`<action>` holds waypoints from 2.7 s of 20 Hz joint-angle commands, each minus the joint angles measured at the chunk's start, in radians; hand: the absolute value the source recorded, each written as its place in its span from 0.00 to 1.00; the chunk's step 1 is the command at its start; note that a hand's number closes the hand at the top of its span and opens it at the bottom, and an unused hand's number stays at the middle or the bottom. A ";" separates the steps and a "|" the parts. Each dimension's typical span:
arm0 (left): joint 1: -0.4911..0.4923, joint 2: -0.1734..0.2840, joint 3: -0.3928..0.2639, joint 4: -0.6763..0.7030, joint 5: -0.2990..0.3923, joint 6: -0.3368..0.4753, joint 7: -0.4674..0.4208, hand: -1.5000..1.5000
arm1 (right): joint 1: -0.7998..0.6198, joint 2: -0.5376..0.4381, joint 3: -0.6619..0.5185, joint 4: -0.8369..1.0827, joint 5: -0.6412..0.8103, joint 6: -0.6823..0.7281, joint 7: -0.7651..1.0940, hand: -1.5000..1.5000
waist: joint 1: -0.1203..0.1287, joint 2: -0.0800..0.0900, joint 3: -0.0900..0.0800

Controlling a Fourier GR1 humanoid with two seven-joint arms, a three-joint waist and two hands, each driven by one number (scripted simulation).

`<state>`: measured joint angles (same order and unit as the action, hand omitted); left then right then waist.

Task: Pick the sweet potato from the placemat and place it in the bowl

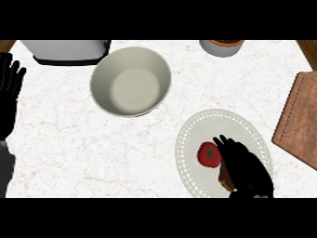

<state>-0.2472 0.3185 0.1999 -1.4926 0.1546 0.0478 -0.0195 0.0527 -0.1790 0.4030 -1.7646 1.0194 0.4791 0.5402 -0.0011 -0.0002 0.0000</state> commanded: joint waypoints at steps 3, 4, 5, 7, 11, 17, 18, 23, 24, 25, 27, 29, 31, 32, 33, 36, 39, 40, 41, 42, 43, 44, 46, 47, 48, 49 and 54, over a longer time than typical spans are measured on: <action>0.031 0.012 0.046 0.024 0.014 -0.048 -0.043 0.50 | -0.017 0.014 -0.039 0.101 0.016 -0.028 -0.017 0.00 | 0.001 0.000 0.000; 0.066 -0.027 -0.004 -0.075 -0.019 0.001 0.014 0.50 | 0.037 0.029 -0.006 0.121 0.046 -0.112 -0.025 0.00 | 0.002 -0.001 0.000; 0.035 -0.039 -0.011 -0.025 -0.026 -0.002 -0.002 0.50 | -0.044 0.030 -0.056 0.124 0.017 -0.005 0.009 0.00 | 0.001 0.000 0.000; 0.042 -0.017 0.025 -0.025 -0.003 -0.031 -0.007 0.50 | 0.033 -0.007 -0.063 0.072 0.013 -0.032 -0.025 0.00 | -0.001 0.000 0.000; -0.061 -0.017 0.027 0.108 -0.025 -0.025 -0.033 0.50 | -0.052 -0.003 -0.060 0.209 0.049 -0.103 -0.116 1.00 | -0.002 0.001 0.000; -0.010 0.003 0.042 -0.011 -0.008 -0.043 0.035 0.50 | -0.034 -0.027 -0.062 0.210 0.100 -0.204 -0.203 1.00 | 0.001 0.000 0.000; -0.025 0.004 0.045 -0.008 -0.014 -0.035 0.031 0.50 | -0.008 -0.013 -0.048 0.236 0.116 -0.259 -0.213 1.00 | 0.000 0.000 0.000; -0.019 -0.015 0.003 -0.004 -0.011 -0.072 -0.008 0.50 | -0.381 -0.272 -0.266 0.407 -0.055 -0.061 -0.508 1.00 | 0.081 0.024 0.003; -0.058 -0.023 -0.006 -0.016 -0.003 -0.064 0.022 0.50 | -0.414 -0.302 -0.268 0.428 -0.058 -0.052 -0.548 1.00 | 0.100 0.033 0.005; -0.061 -0.036 -0.017 -0.007 -0.005 -0.067 0.006 0.50 | -0.438 -0.323 -0.269 0.447 -0.060 -0.051 -0.580 1.00 | 0.116 0.048 0.006; -0.076 -0.040 -0.027 -0.001 -0.013 -0.062 0.011 0.50 | -0.497 -0.395 -0.296 0.524 -0.081 -0.048 -0.697 1.00 | 0.113 0.050 0.007; -0.081 -0.053 -0.044 -0.010 -0.025 -0.055 0.006 0.50 | -0.574 -0.437 -0.330 0.602 -0.099 -0.045 -0.766 1.00 | 0.130 0.052 0.008; -0.078 -0.046 -0.029 0.000 -0.016 -0.056 0.013 0.50 | -0.623 -0.473 -0.345 0.692 -0.102 -0.076 -0.859 1.00 | 0.136 0.050 0.007; -0.090 -0.044 -0.034 -0.006 -0.010 -0.069 0.009 0.50 | -0.645 -0.487 -0.353 0.739 -0.099 -0.084 -0.884 1.00 | 0.140 0.053 0.008; -0.090 -0.039 -0.023 0.002 -0.016 -0.057 0.002 0.50 | -0.649 -0.506 -0.363 0.773 -0.096 -0.133 -0.945 1.00 | 0.126 0.050 0.008; -0.104 -0.061 -0.044 0.018 -0.035 -0.042 -0.007 0.50 | -0.745 -0.517 -0.397 0.869 -0.077 -0.218 -0.978 1.00 | 0.131 0.056 0.008; -0.073 -0.058 -0.034 0.002 -0.028 -0.043 0.002 0.50 | -0.840 -0.547 -0.447 0.978 -0.105 -0.247 -1.070 1.00 | 0.123 0.040 0.006; -0.114 -0.067 -0.055 0.031 -0.048 -0.030 0.017 0.50 | -0.883 -0.547 -0.450 1.011 -0.109 -0.239 -1.090 1.00 | 0.110 0.045 0.005; -0.124 -0.063 -0.042 0.032 -0.051 -0.021 -0.006 0.50 | -0.895 -0.557 -0.457 1.042 -0.119 -0.249 -1.150 1.00 | 0.101 0.042 0.005; -0.089 -0.060 -0.041 0.000 -0.033 -0.036 0.021 0.50 | -0.924 -0.569 -0.470 1.067 -0.154 -0.200 -1.214 1.00 | 0.110 0.032 0.005; -0.095 -0.036 -0.018 0.008 -0.021 -0.044 0.029 0.50 | -0.930 -0.567 -0.489 1.096 -0.186 -0.180 -1.266 1.00 | 0.102 0.031 0.005; -0.089 -0.052 -0.031 0.025 -0.041 -0.035 -0.001 0.50 | -0.981 -0.565 -0.494 1.115 -0.190 -0.170 -1.280 1.00 | 0.109 0.037 0.004; -0.088 -0.023 -0.014 0.012 -0.023 -0.055 0.028 0.50 | -1.020 -0.553 -0.509 1.153 -0.192 -0.222 -1.335 1.00 | 0.095 0.028 0.004; -0.089 -0.051 -0.035 0.014 -0.045 -0.032 0.009 0.50 | -1.077 -0.555 -0.518 1.186 -0.197 -0.198 -1.330 1.00 | 0.099 0.031 0.003; -0.080 -0.050 -0.033 0.033 -0.057 -0.030 -0.017 0.50 | -1.132 -0.536 -0.522 1.188 -0.212 -0.163 -1.328 1.00 | 0.093 0.028 0.002; -0.082 -0.056 -0.042 0.020 -0.052 -0.031 0.007 0.50 | -1.147 -0.509 -0.526 1.218 -0.220 -0.168 -1.346 1.00 | 0.092 0.027 0.002; -0.083 -0.040 -0.010 0.033 -0.042 -0.022 0.018 0.50 | -1.250 -0.473 -0.570 1.293 -0.320 0.012 -1.377 1.00 | 0.058 0.015 0.001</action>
<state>-0.3221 0.2776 0.1842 -1.4651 0.1169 0.0121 -0.0130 -1.1126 -0.6908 -0.1389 -0.5341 0.7558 0.3628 -0.7747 0.0741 0.0210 0.0015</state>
